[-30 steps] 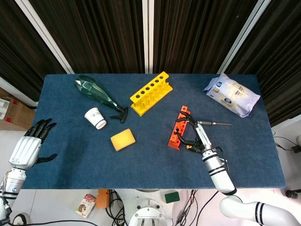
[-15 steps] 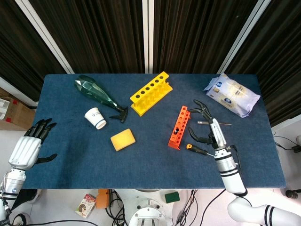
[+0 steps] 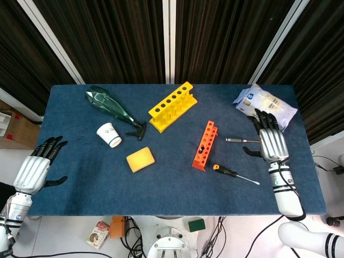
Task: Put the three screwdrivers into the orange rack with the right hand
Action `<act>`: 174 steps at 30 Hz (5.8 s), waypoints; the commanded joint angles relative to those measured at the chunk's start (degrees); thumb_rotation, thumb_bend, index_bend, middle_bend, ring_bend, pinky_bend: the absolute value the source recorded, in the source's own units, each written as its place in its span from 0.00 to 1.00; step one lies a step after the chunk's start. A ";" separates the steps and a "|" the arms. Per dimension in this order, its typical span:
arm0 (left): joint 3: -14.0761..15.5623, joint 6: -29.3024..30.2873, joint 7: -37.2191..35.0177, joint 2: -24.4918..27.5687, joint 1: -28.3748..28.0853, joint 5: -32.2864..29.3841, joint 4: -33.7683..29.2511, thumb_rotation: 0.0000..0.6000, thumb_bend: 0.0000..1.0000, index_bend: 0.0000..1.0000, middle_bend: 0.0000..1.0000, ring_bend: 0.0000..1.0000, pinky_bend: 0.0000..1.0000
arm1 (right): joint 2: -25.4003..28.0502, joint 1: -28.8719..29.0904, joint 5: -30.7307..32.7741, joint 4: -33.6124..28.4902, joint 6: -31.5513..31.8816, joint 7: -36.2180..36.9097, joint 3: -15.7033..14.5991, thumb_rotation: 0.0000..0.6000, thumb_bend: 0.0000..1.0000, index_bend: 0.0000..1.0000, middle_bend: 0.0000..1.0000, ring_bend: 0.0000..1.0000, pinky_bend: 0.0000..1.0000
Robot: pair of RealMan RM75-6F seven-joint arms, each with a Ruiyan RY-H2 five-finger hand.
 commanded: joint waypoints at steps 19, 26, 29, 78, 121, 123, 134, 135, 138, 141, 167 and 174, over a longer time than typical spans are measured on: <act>-0.10 -0.02 -0.91 0.38 0.05 -0.46 0.51 1.00 0.04 0.12 0.04 0.03 0.19 | -15.46 11.69 23.02 18.81 -3.13 -19.00 -2.41 1.00 0.22 0.28 0.00 0.00 0.00; -0.15 -0.70 -1.07 0.36 -0.18 -0.93 0.99 1.00 0.04 0.12 0.04 0.03 0.19 | -19.47 12.74 23.37 24.01 -4.87 -16.59 -2.09 1.00 0.28 0.33 0.00 0.00 0.00; -0.20 -0.42 -0.98 0.58 -0.11 -0.81 0.81 1.00 0.04 0.12 0.04 0.03 0.19 | -20.68 13.08 22.99 25.74 -5.36 -16.06 -2.23 1.00 0.30 0.35 0.00 0.00 0.00; -0.43 -1.11 -0.38 0.56 -0.06 -2.00 1.38 1.00 0.04 0.12 0.04 0.03 0.19 | -27.03 14.38 21.83 34.25 -8.20 -14.46 -0.85 1.00 0.40 0.49 0.02 0.00 0.00; -0.65 -1.17 1.88 1.24 -0.07 -2.49 -0.91 1.00 0.04 0.12 0.04 0.03 0.19 | -3.15 2.08 -1.60 2.23 -5.80 32.92 6.08 1.00 0.41 0.67 0.10 0.00 0.00; -0.61 -1.04 2.07 1.32 0.02 -2.44 -1.09 1.00 0.04 0.12 0.04 0.03 0.19 | -3.36 1.89 -3.76 2.37 -6.93 39.17 6.35 1.00 0.41 0.67 0.10 0.00 0.00; -0.66 -0.88 2.20 1.46 0.12 -2.44 -1.41 1.00 0.03 0.12 0.04 0.03 0.19 | -6.11 1.92 -13.78 4.86 -6.20 58.31 5.05 1.00 0.41 0.68 0.10 0.00 0.00; -0.67 -0.98 2.25 1.36 0.07 -2.46 -1.40 1.00 0.03 0.12 0.04 0.03 0.19 | -6.24 2.03 -13.98 4.96 -6.56 59.68 4.79 1.00 0.41 0.68 0.10 0.00 0.00; -0.57 -1.38 2.61 1.17 -0.12 -2.40 -1.40 1.00 0.03 0.12 0.04 0.03 0.19 | -6.58 2.25 -13.93 5.03 -7.40 62.72 4.32 1.00 0.41 0.68 0.10 0.00 0.00; -0.56 -1.43 2.68 1.11 -0.16 -2.36 -1.45 1.00 0.04 0.12 0.04 0.03 0.19 | -6.97 2.42 -13.74 5.25 -7.84 64.87 4.04 1.00 0.41 0.68 0.10 0.00 0.00; -0.50 -1.25 1.55 1.59 0.00 -2.22 -0.87 1.00 0.04 0.12 0.04 0.03 0.19 | -9.75 5.35 -11.35 9.66 -10.96 71.78 4.31 1.00 0.40 0.69 0.11 0.00 0.00; -0.54 -1.12 1.76 1.89 0.08 -2.30 -1.24 1.00 0.04 0.12 0.04 0.03 0.19 | -10.12 5.72 -11.59 10.28 -11.49 73.98 4.41 1.00 0.40 0.69 0.11 0.00 0.00</act>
